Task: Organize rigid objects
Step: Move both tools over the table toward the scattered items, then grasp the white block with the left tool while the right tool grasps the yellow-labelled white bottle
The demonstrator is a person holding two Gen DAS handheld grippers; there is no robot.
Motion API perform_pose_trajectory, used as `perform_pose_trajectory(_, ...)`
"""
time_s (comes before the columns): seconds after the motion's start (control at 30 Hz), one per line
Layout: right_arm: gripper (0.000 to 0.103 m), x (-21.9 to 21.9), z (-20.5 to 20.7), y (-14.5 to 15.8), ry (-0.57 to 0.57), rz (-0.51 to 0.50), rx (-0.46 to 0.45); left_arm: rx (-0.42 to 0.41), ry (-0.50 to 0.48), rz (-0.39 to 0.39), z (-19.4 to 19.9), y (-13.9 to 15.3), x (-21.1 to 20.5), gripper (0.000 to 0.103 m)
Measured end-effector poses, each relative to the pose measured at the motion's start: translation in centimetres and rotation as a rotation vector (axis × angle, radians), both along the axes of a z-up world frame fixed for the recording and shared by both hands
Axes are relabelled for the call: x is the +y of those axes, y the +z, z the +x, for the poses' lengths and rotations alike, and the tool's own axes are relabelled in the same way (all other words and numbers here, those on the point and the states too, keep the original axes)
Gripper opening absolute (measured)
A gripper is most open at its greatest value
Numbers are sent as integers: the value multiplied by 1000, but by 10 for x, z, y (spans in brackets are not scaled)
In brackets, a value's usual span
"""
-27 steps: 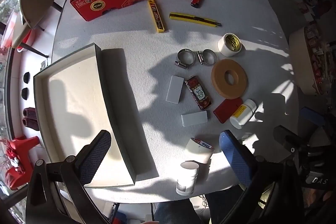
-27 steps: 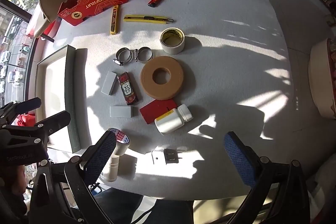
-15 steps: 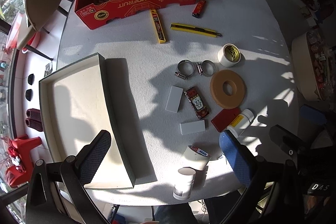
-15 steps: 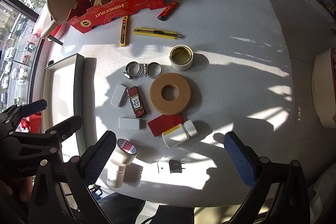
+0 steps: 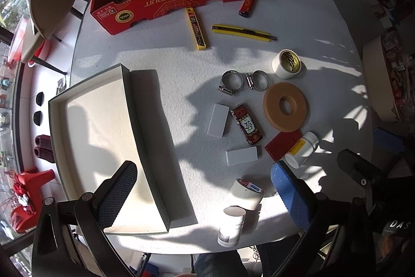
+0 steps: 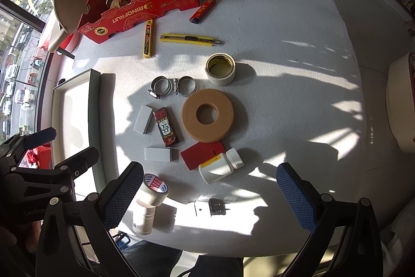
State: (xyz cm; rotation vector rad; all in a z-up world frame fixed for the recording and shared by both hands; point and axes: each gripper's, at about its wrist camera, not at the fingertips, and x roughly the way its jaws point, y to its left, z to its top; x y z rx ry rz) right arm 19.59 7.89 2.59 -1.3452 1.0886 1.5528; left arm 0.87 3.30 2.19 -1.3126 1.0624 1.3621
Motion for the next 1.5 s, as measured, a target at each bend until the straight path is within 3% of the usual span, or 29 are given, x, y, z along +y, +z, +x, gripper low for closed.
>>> perform_pose_trajectory(0.4,103,-1,6,-14,10,-67,-22,-12,2,-14,-2,-13,0,103)
perform_pose_trajectory(1.13,103,-44,43,-73,-36,-201,-85,41,-38,-158,6,-72,-26,103)
perform_pose_trajectory(1.5,103,-47,31,-87,72,-185,-84,88,-47,-137,3,-97,1,103)
